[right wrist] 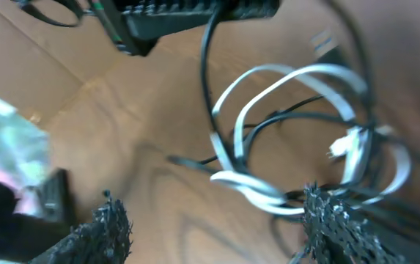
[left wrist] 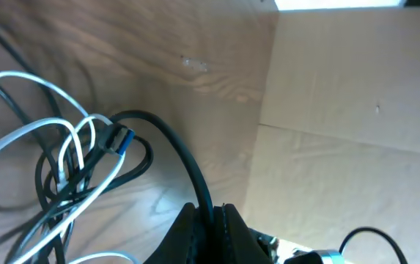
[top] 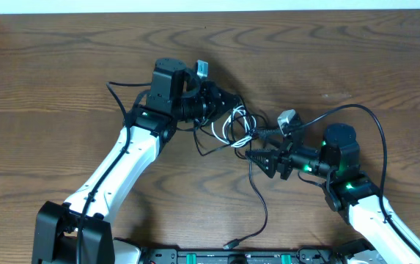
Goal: Untangle cables
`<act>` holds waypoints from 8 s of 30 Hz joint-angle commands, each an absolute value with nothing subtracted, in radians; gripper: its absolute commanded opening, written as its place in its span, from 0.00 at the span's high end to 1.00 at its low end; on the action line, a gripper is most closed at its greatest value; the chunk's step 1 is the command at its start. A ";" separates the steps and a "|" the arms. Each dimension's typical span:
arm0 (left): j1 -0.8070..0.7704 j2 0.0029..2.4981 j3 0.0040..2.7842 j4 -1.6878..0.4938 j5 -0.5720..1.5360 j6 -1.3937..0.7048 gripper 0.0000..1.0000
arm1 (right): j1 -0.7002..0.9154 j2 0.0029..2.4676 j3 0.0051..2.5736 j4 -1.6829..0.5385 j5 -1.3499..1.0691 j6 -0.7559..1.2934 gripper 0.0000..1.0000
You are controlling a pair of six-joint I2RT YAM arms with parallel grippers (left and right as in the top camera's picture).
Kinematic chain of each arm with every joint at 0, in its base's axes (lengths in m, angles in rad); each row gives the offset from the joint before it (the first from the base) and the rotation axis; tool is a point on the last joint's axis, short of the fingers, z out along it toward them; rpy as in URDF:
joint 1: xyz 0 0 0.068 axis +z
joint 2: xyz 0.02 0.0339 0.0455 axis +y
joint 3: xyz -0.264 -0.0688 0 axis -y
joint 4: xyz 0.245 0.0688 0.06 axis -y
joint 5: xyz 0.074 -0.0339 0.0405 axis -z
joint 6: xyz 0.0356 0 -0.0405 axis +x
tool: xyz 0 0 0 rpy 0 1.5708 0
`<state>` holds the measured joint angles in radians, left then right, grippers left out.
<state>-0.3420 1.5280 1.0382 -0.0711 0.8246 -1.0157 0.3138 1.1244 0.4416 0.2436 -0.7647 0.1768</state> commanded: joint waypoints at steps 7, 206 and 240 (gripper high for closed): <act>-0.338 1.515 1.044 -0.075 0.829 -1.144 0.92 | 0.323 1.126 0.446 0.220 -0.604 0.081 0.37; -0.521 1.515 1.044 -0.364 0.630 -1.303 0.09 | 0.183 1.222 0.445 0.796 -0.867 0.806 0.99; -0.616 1.810 1.044 -0.274 0.199 -1.079 0.56 | -0.276 0.905 0.445 0.800 -0.926 0.807 0.99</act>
<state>-0.6220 1.7935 1.0401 -0.2687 0.2905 -1.2625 -0.2161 0.9260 0.4400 0.7940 -0.9272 0.8215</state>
